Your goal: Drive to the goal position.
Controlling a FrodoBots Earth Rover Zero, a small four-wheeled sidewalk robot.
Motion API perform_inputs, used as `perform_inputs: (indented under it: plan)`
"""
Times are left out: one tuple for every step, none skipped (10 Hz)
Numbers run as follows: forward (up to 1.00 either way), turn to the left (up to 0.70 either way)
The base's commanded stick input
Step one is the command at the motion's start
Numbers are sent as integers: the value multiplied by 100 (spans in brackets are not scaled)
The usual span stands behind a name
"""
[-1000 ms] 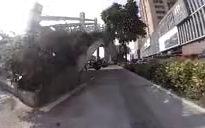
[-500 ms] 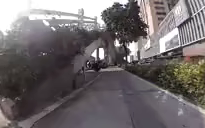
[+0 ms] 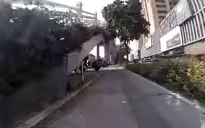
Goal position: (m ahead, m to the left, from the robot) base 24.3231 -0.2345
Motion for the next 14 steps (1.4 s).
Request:
perform_inputs:
  plan:
    - [70, 0]
    - [70, -1]
    - [70, -1]
    - [70, -2]
    - [70, -3]
    - [70, -11]
    - [70, -12]
    - [70, -6]
    - [70, 0]
    - [70, 0]
    - [70, 0]
    - [70, 0]
    - [70, 0]
    - [70, 0]
